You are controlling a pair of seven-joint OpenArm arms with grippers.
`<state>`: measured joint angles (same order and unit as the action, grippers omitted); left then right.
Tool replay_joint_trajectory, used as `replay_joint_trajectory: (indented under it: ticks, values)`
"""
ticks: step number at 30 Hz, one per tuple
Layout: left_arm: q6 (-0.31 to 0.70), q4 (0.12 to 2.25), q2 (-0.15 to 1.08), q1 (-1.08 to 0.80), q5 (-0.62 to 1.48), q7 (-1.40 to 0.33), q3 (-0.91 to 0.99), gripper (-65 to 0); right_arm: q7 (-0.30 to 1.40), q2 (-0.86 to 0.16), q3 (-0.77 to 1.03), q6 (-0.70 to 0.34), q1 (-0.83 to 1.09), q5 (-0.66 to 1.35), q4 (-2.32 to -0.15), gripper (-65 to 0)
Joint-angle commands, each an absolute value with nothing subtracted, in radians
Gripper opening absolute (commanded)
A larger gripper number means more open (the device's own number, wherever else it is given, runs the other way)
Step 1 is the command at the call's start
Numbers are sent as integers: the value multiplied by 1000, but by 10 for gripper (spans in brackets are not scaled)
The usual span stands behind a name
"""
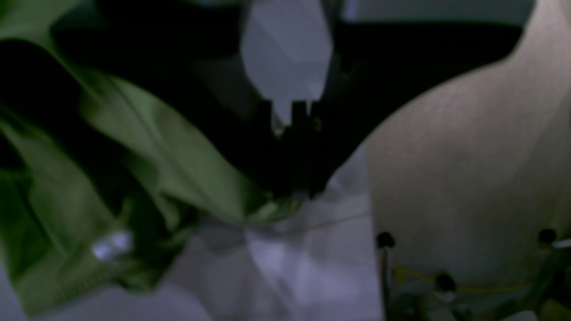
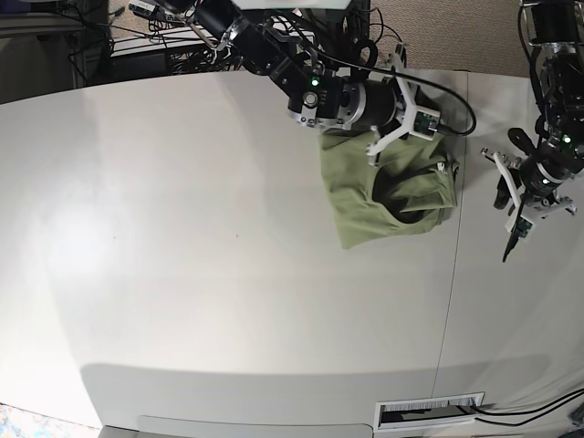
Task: Fold the T-shirt properly
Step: 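Lower the right gripper onto the shirt edge and grasp it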
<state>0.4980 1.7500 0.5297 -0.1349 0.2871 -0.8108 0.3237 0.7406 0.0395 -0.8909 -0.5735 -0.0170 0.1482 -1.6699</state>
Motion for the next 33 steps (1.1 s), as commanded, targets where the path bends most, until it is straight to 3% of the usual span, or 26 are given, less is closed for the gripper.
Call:
replay_joint_trajectory:
  ticks: [1,6,12,22,28,33]
  values:
    - [479,1777,552,-122,290,-793,332,-473,716,56,-891,-575,-33,168,-1703,-590]
    - [385,1824,551,-123,290,-802,332,-475,729,56,-878,-575,-73,162,-1789,-590]
    - [321,1842,551,-139,290,-883,333,-585,728,102,-767,-572,-129,150,-1806,-590]
    - [280,1920,549,-234,265,-883,333,-587,733,142,-694,-573,-178,265,-1805,-590]
    - [204,1921,549,-266,164,-883,333,-586,704,142,-694,-573,-181,311,-1806,-590]
    - [168,1929,548,-300,128,-888,336,-587,706,142,-692,-573,-198,246,-1806,-590]
